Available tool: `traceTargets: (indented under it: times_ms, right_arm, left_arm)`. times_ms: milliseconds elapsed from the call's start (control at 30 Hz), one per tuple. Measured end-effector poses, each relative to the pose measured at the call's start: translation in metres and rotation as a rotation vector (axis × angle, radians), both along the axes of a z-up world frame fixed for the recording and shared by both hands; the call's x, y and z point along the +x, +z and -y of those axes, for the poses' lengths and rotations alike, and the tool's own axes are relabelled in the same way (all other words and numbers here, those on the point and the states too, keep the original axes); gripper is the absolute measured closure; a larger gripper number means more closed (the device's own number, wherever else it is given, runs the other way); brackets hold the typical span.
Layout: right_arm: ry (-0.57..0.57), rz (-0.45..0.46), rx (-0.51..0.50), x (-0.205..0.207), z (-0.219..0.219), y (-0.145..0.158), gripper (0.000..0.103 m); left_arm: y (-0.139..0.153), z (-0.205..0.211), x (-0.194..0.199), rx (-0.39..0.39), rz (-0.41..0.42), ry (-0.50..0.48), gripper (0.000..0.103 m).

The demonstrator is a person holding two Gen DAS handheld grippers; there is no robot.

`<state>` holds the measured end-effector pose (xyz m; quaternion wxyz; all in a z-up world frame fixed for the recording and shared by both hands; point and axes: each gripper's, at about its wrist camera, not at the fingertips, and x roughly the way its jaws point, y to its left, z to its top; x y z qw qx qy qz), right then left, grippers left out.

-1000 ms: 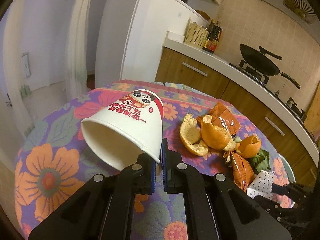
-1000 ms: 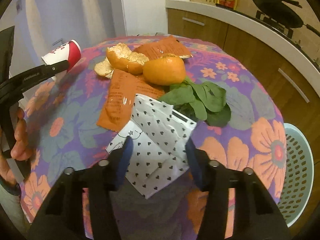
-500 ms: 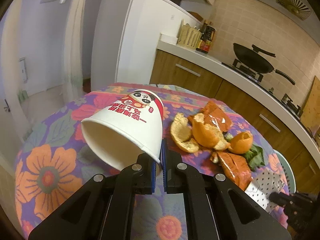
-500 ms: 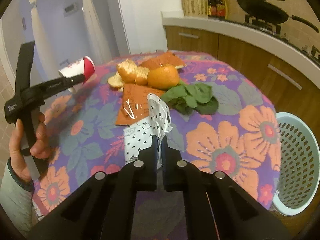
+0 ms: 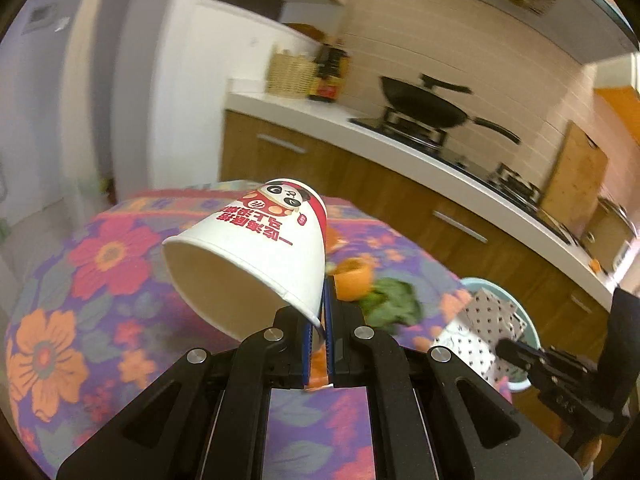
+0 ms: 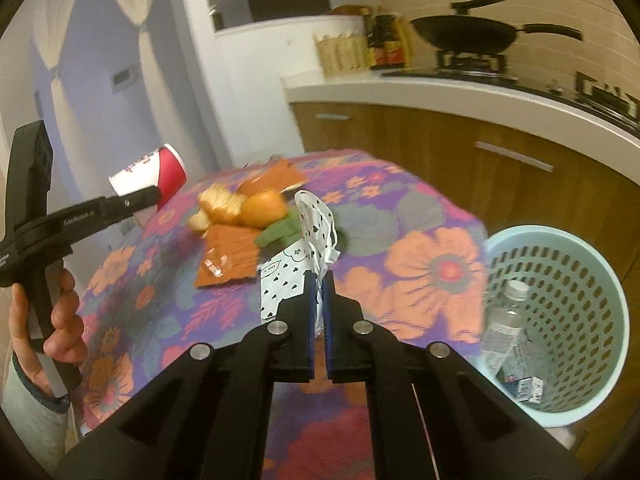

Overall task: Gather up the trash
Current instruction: 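Carry the cup and dotted paper over the wastebasket and open both tools to drop them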

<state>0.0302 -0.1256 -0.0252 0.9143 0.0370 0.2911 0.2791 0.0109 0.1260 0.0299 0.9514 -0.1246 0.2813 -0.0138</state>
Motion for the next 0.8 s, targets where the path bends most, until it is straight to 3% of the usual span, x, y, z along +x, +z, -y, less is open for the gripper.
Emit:
traceTargets:
  times_ms: [367, 600, 800]
  right_arm:
    - [-0.220, 0.012, 0.076, 0.017, 0.112, 0.000, 0.101]
    - [-0.382, -0.063, 0.114, 0.034, 0.180, -0.025, 0.101]
    - [-0.443, -0.133, 0.079, 0.045, 0.199, -0.051, 0.101]
  left_arm:
    - [0.000, 0.125, 0.054, 0.034, -0.034, -0.265, 0.100]
    - [-0.023, 0.206, 0.090, 0.059, -0.116, -0.426, 0.100]
    - [-0.042, 0.249, 0.109, 0.061, -0.173, -0.498, 0.100]
